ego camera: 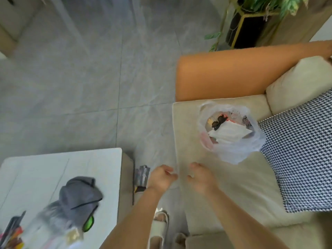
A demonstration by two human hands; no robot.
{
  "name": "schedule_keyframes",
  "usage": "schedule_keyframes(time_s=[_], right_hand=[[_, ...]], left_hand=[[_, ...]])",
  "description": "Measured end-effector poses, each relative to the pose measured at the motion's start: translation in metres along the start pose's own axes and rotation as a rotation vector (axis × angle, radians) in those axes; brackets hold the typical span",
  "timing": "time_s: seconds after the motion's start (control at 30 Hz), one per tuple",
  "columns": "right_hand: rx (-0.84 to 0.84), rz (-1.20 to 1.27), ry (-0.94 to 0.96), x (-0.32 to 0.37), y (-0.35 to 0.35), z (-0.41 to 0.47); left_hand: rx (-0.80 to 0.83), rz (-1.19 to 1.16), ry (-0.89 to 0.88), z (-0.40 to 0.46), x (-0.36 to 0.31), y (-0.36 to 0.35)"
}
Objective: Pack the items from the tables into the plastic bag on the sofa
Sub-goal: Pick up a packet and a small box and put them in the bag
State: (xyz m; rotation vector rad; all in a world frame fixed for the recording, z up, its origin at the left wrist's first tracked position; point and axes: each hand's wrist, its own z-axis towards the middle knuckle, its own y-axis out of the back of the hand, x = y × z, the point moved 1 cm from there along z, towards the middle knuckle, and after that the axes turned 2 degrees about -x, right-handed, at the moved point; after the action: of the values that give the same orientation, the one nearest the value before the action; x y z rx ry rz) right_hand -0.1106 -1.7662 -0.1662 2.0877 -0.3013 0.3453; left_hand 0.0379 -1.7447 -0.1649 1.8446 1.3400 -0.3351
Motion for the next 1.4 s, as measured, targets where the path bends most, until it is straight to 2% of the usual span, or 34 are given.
schedule_keyframes(time_s=[0.27,0.67,1.2,1.4], right_hand=[[0.136,-0.025,0.163,0.075,-0.087,-0.047],[0.348,-0.241,0.464,0.176,-0.217,-0.132],[0.575,-0.534,0.617,0.223,-0.389,-0.236],[0.531,-0.751,0.766,0.228,-0.435,-0.216]], left_hand=[[-0.126,-0.104,0.15,-0.049,0.118,0.056],[-0.313,-0.289,0.438,-0.161,0.302,0.111],[-0.342,-0.418,0.74,-0.287,0.524,0.094],[-0.343,-0.45,0.814,-0.284,0.581,0.073]])
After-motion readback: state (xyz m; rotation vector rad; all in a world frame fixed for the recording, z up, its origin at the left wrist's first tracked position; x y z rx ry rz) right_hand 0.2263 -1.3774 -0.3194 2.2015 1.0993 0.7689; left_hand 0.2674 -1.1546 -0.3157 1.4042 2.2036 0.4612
